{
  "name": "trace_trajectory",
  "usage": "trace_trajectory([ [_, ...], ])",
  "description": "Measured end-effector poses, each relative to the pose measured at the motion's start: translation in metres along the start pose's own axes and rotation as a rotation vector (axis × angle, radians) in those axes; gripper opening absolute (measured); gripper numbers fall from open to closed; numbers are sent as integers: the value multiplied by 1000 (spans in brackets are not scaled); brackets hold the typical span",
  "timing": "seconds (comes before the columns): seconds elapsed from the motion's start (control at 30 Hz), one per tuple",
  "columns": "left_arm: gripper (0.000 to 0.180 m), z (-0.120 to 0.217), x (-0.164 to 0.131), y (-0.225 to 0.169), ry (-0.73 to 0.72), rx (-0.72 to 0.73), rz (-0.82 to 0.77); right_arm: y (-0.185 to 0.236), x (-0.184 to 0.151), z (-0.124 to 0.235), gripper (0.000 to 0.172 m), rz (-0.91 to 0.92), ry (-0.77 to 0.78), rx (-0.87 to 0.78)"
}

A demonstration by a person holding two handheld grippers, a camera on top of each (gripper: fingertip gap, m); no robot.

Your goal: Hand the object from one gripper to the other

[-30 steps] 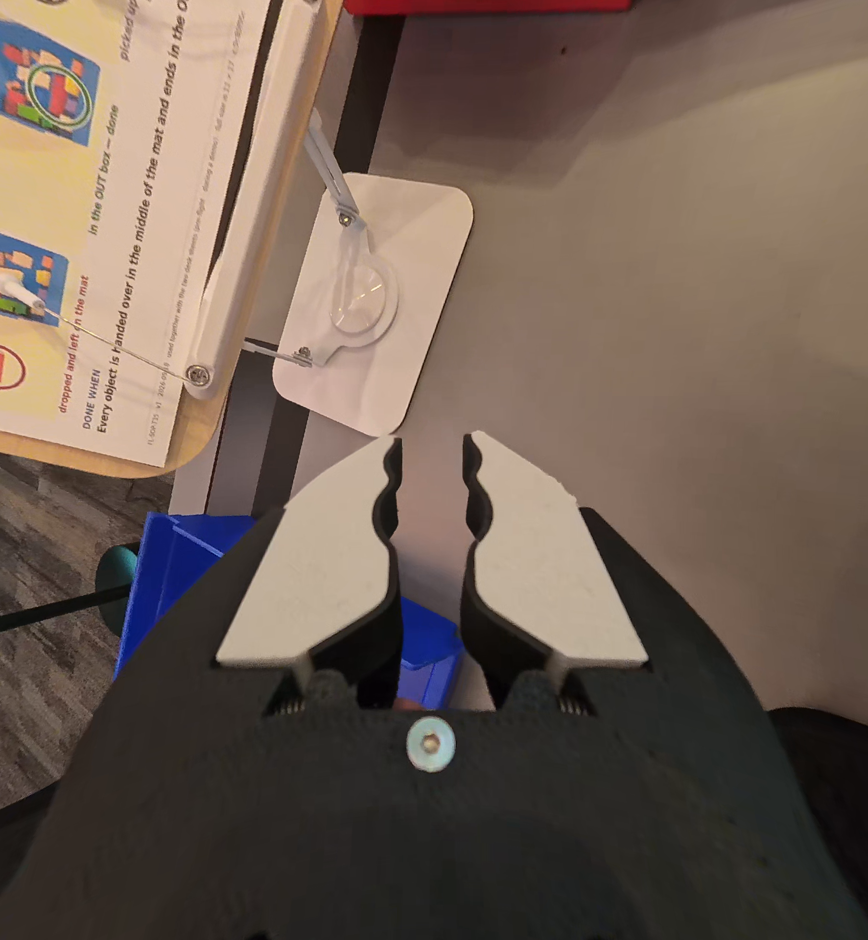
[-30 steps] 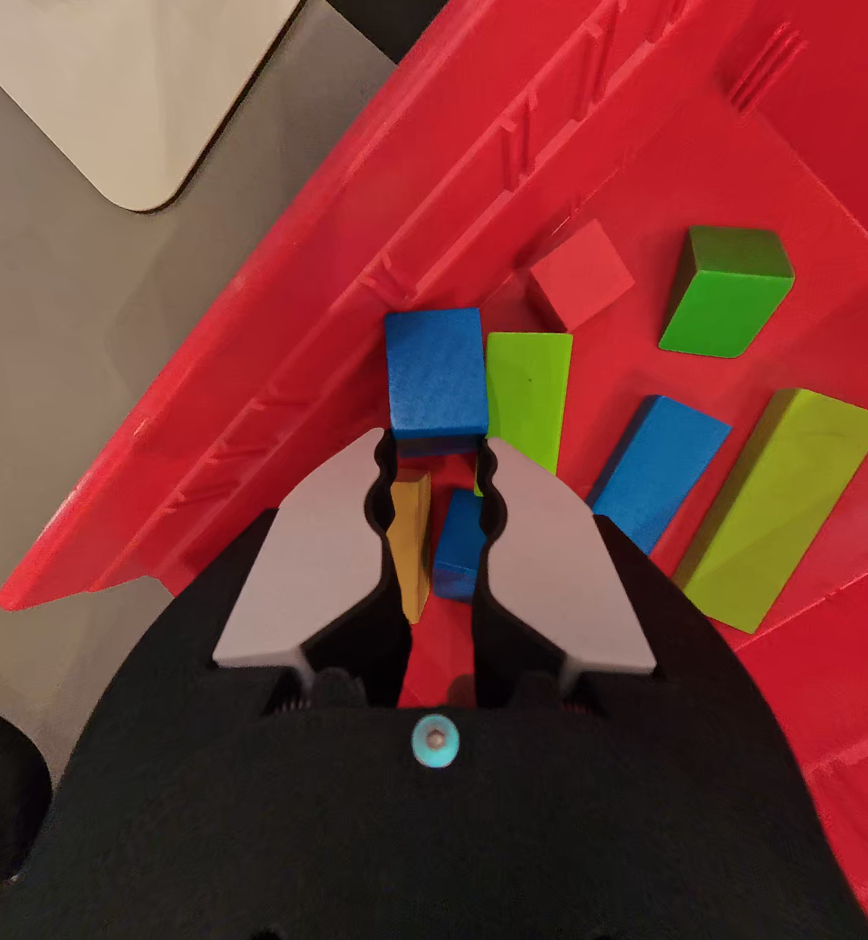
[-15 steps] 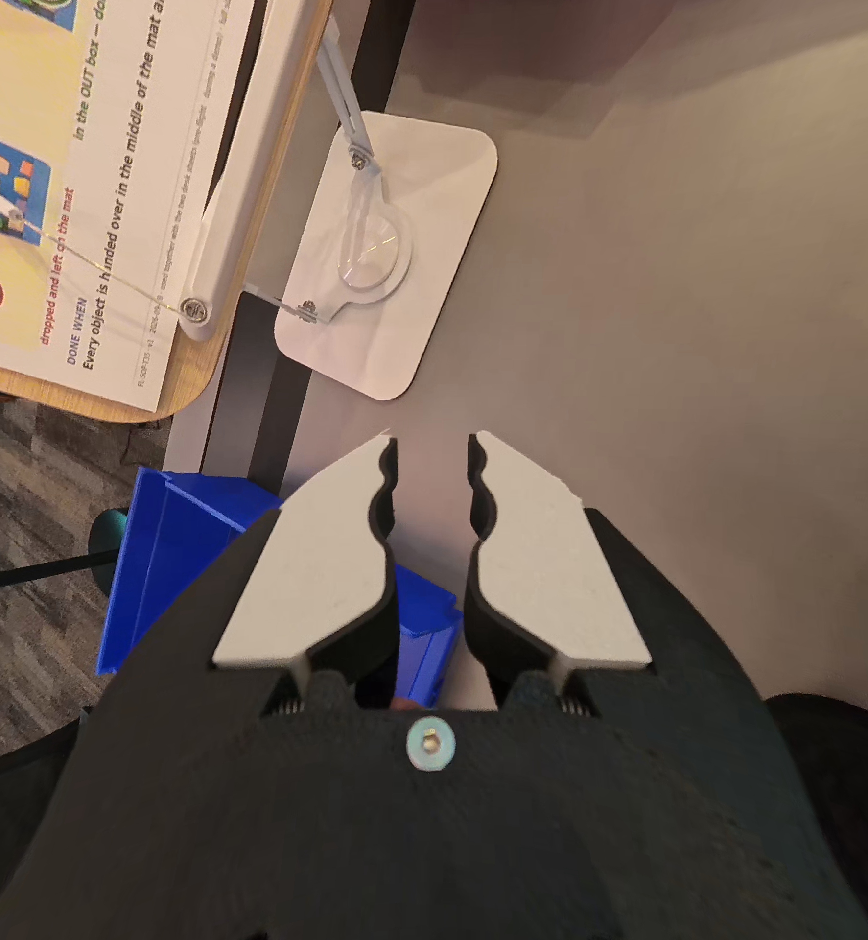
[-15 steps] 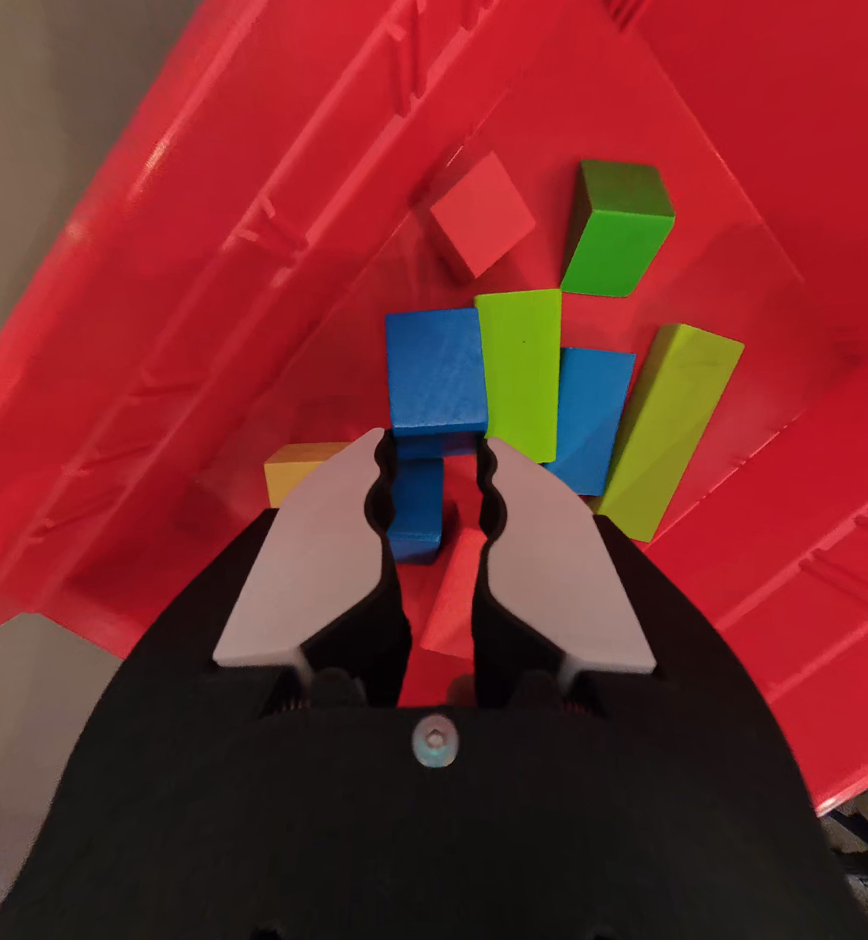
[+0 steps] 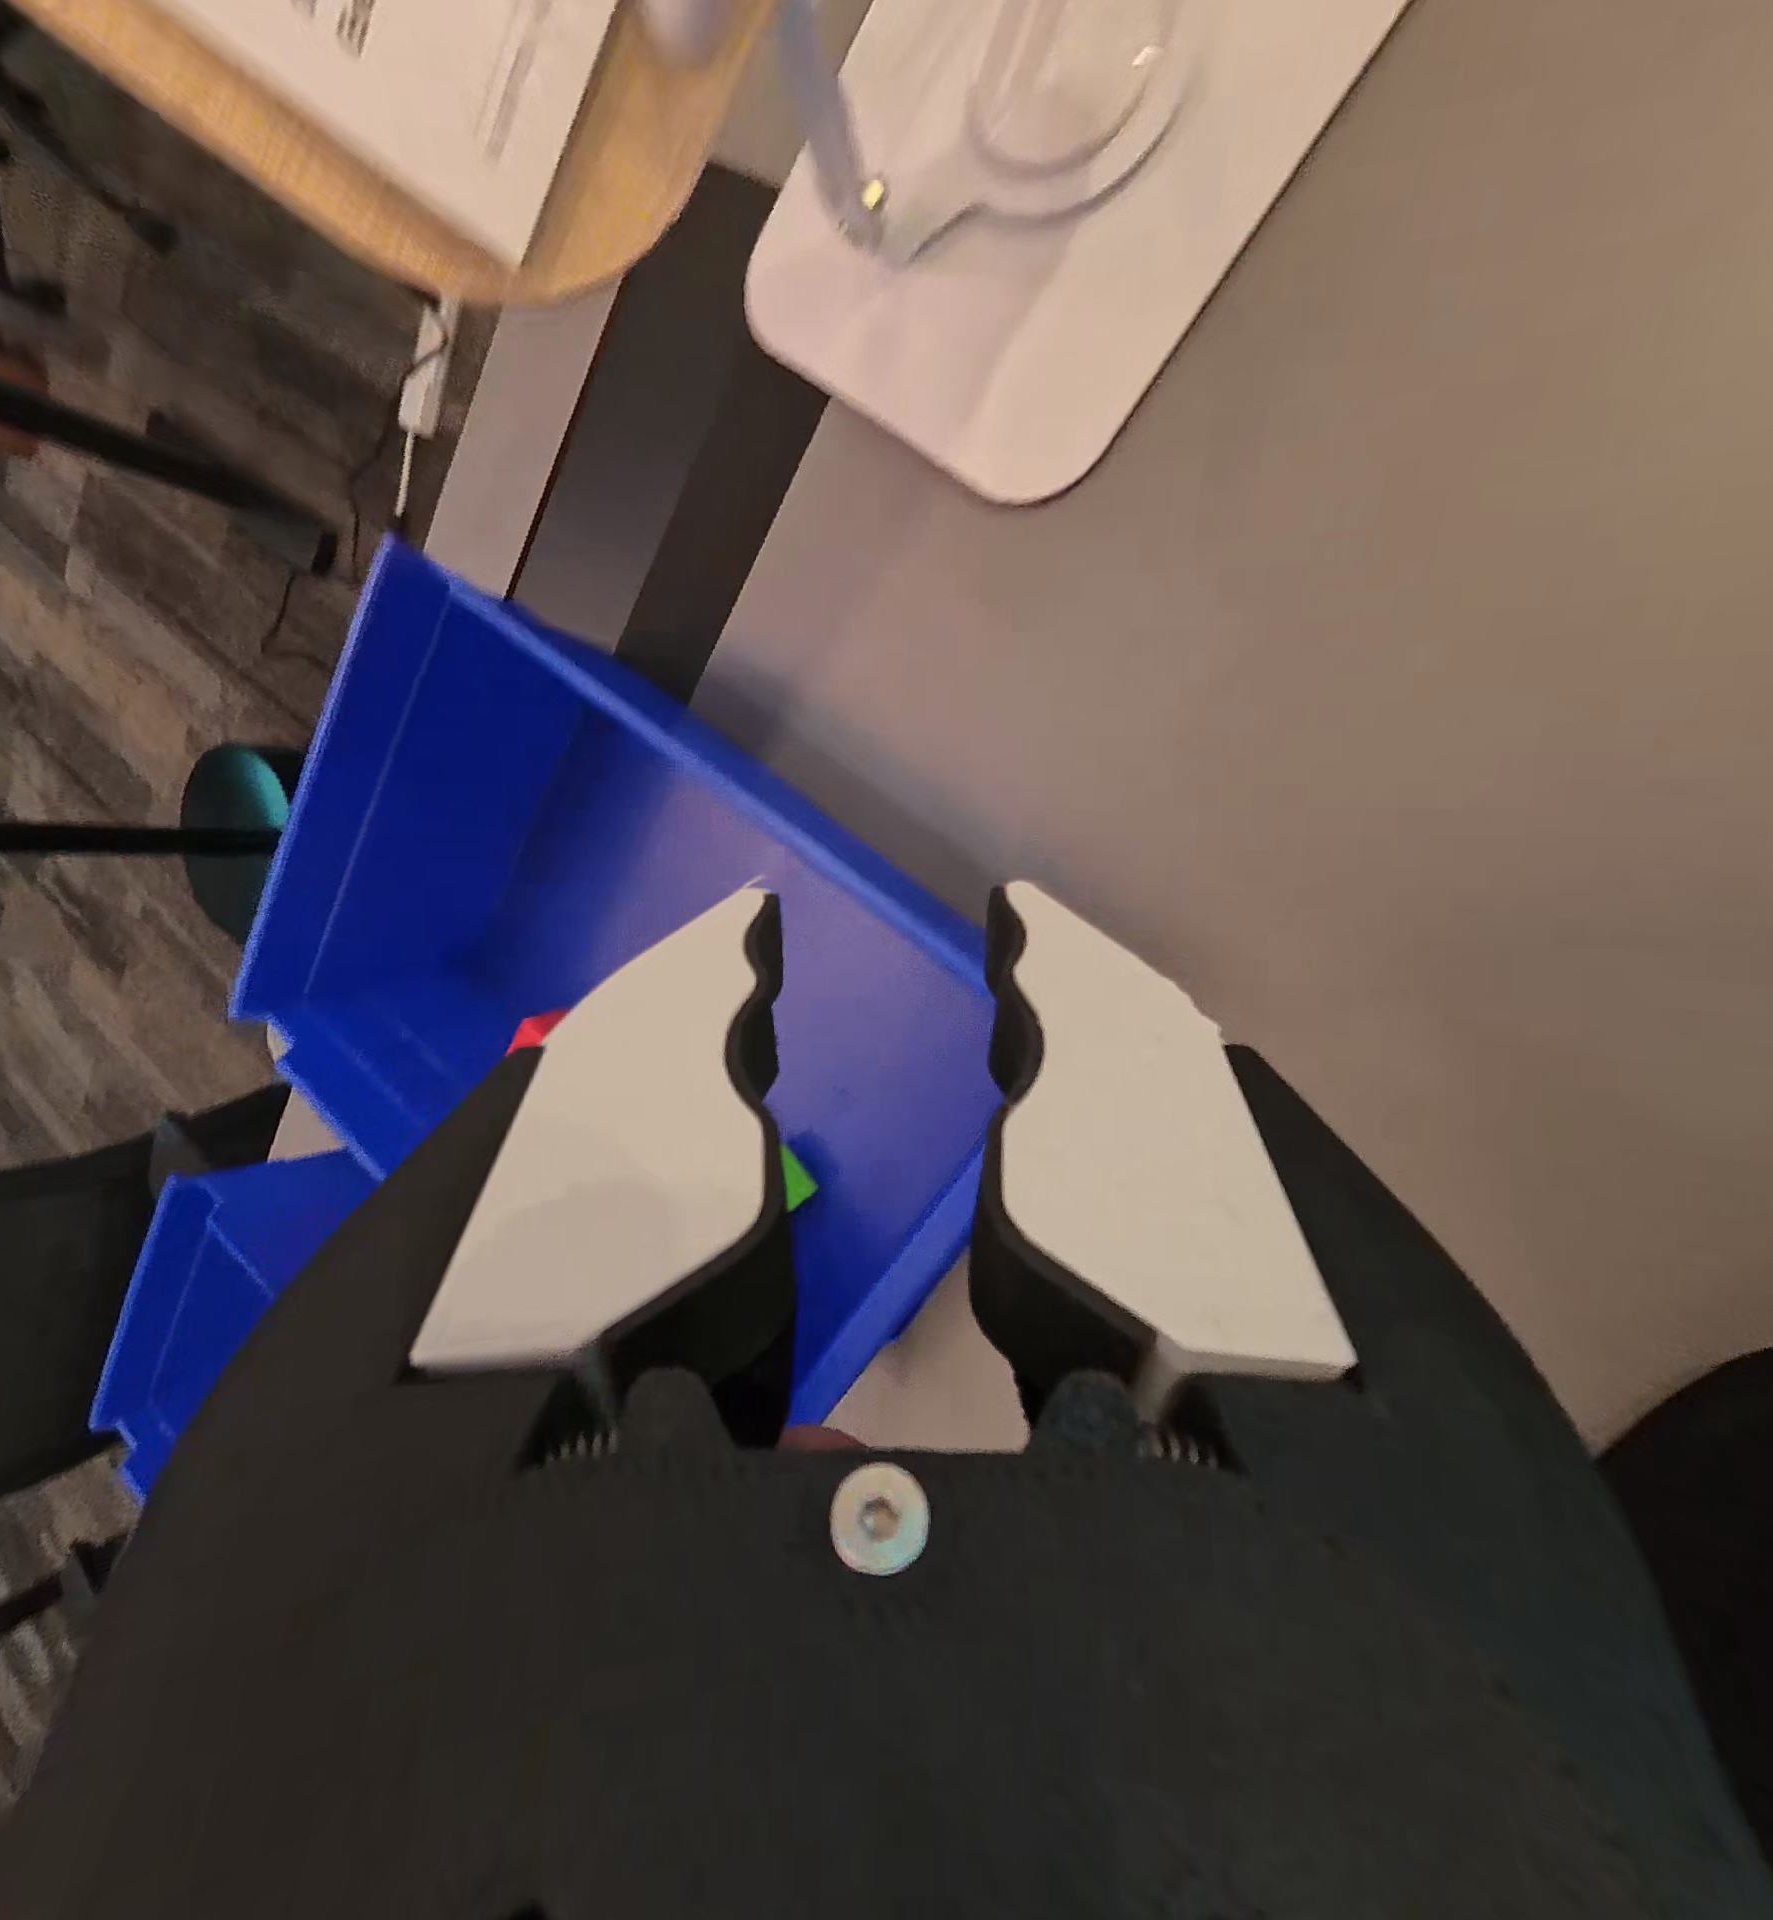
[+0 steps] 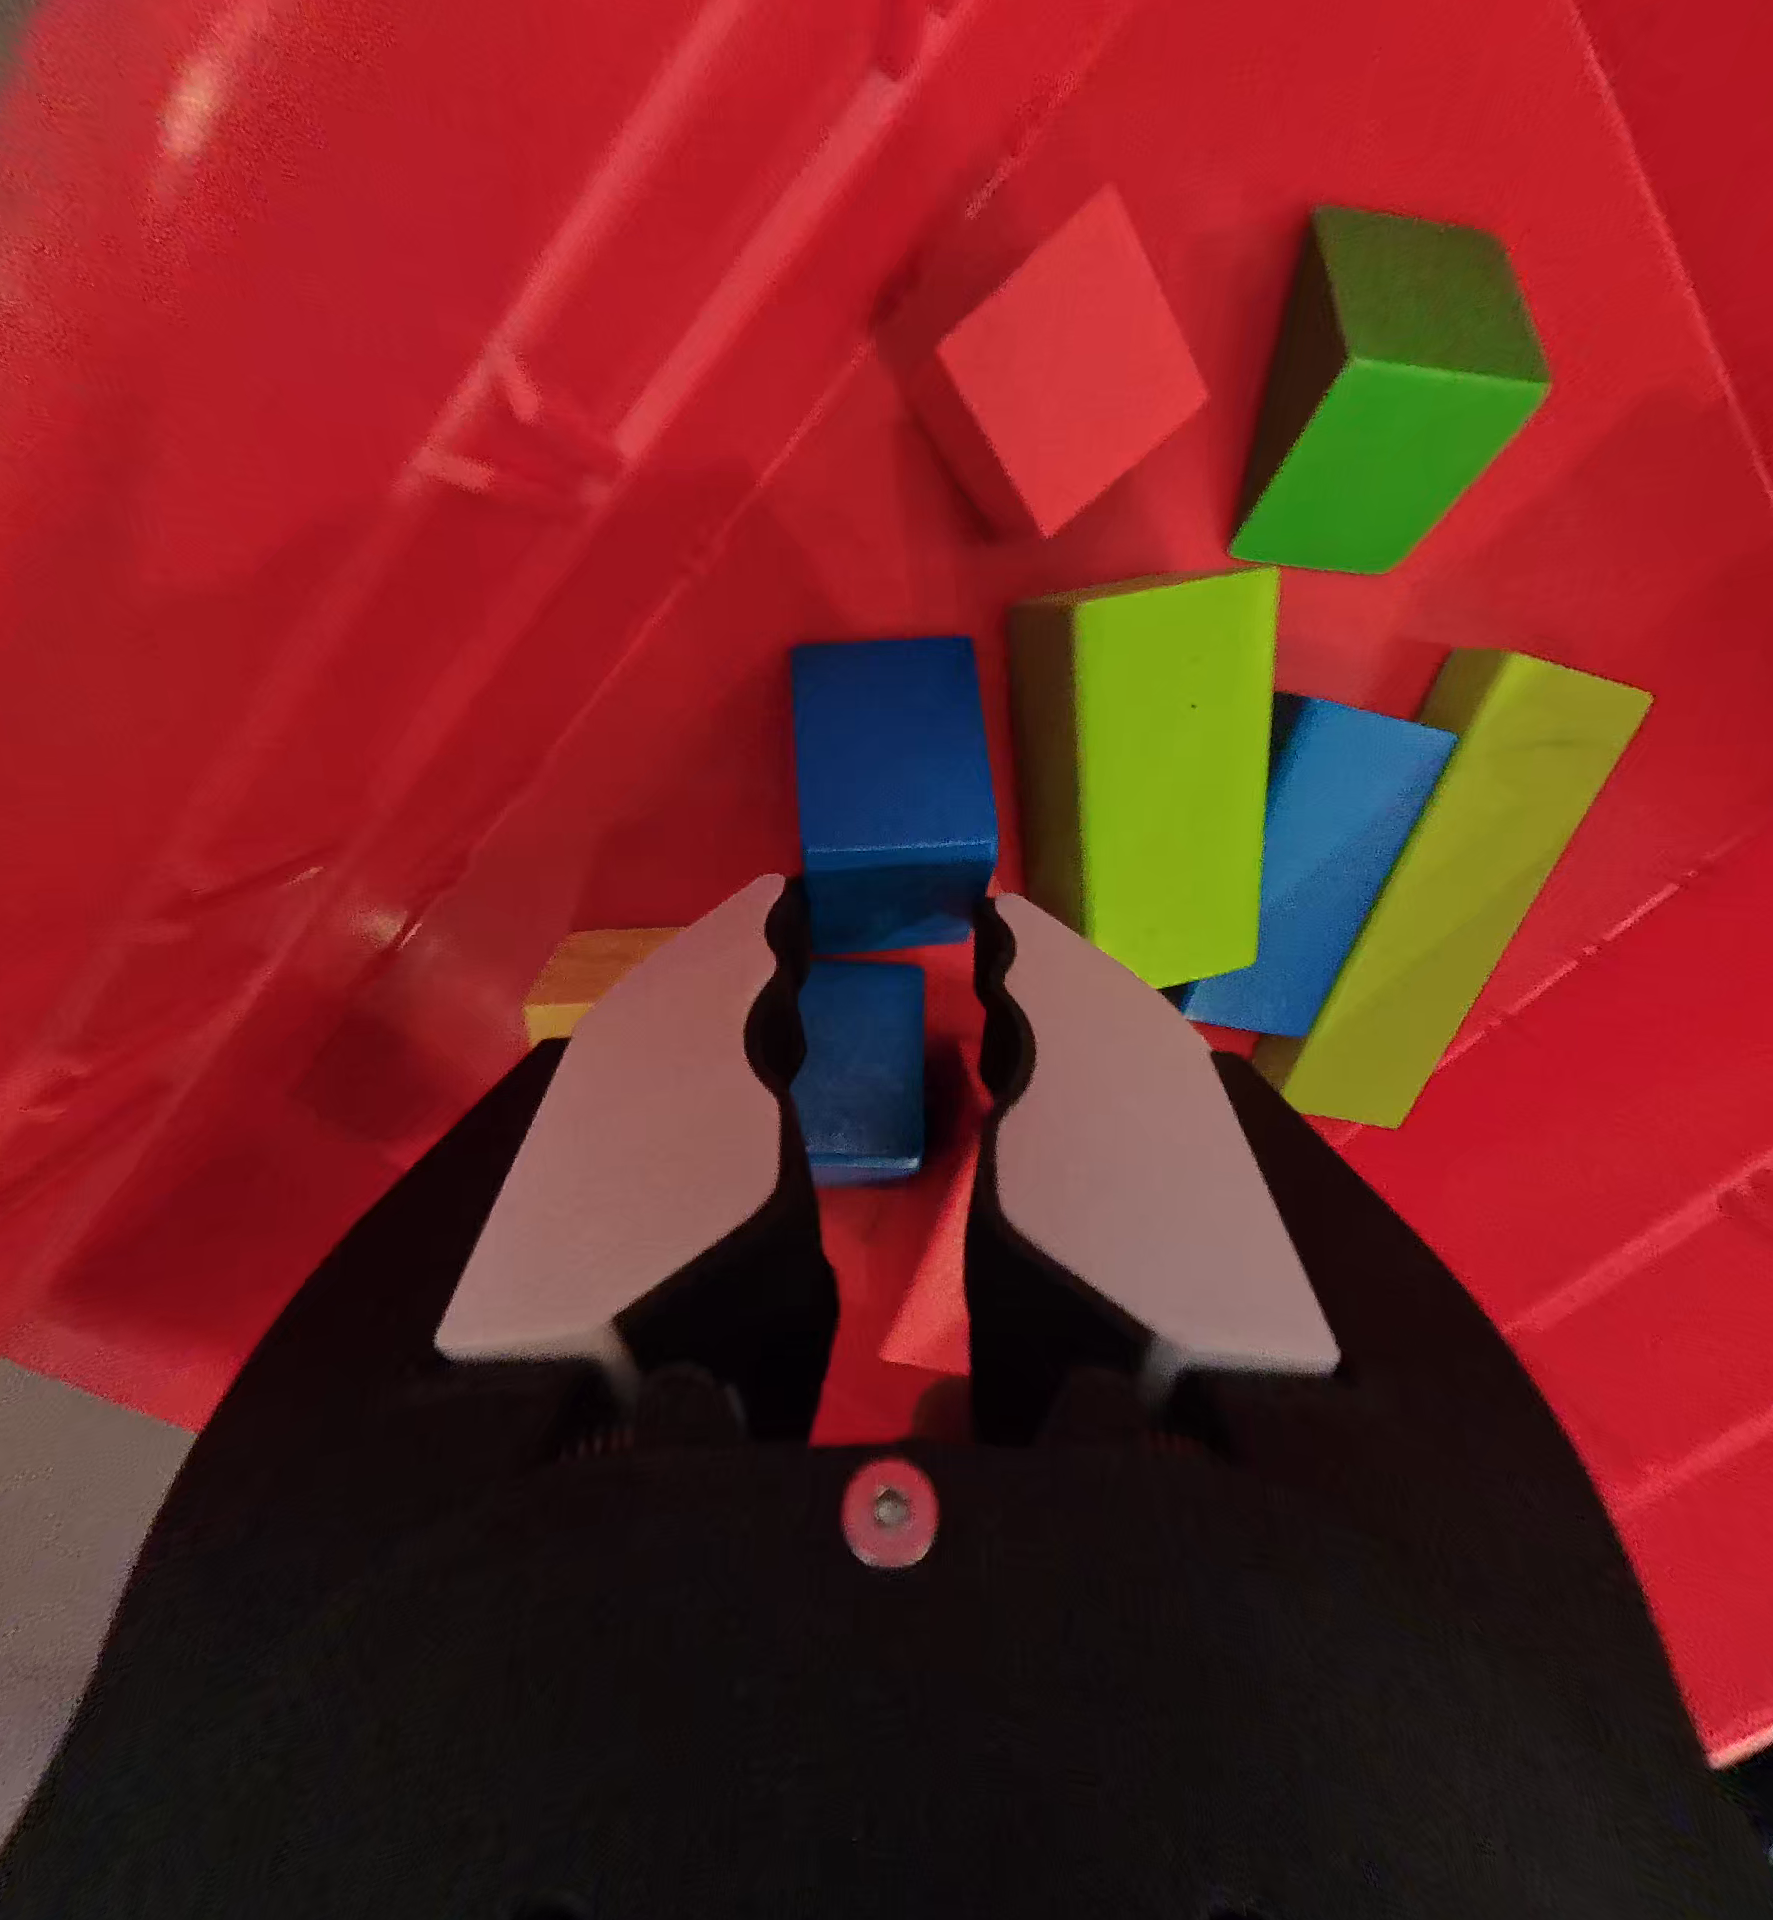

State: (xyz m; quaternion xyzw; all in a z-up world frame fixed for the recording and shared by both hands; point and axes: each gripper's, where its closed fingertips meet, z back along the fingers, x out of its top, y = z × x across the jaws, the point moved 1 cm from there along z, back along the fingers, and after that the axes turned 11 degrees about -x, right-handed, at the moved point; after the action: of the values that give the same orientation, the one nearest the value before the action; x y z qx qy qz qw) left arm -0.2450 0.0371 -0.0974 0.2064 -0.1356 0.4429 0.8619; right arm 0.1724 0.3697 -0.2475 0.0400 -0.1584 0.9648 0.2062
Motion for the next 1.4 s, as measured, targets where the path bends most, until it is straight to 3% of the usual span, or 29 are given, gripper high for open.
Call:
trace_trajectory([
  [0.2, 48, 5, -66, 62, 108, 69, 132, 1, 1, 1, 35, -13, -8, 26],
  [0.37, 52, -12, -121, 95, 243, 31, 144, 0, 7, 12, 43, -13, -50, 6],
  [0.47, 53, -41, -134, 98, 305, -26, 33, -1, 8, 16, 43, -17, -66, 4],
  [0.67, 55, -90, -163, 115, 565, -44, -219, -8, 5, 21, 44, -33, -72, -11],
  [0.8, 52, -110, -174, 122, 628, -99, -256, -10, 6, 26, 44, -32, -82, -26],
  [0.9, 39, -118, -180, 119, 658, -135, -242, -9, 9, 32, 43, -22, -97, -38],
  [1.0, 38, -115, -176, 120, 617, -118, -192, -13, 12, 44, 43, -22, -129, -73],
  [1.13, 38, -89, -150, 118, 409, -18, -123, -16, 24, 90, 42, -38, -274, -148],
  [1.27, 37, -34, -76, 89, 37, 102, -140, 6, 49, 177, 32, 124, -569, -319],
  [1.4, 37, 15, 17, 15, -347, 66, -205, 112, 78, 268, 37, 358, -1014, -194],
])
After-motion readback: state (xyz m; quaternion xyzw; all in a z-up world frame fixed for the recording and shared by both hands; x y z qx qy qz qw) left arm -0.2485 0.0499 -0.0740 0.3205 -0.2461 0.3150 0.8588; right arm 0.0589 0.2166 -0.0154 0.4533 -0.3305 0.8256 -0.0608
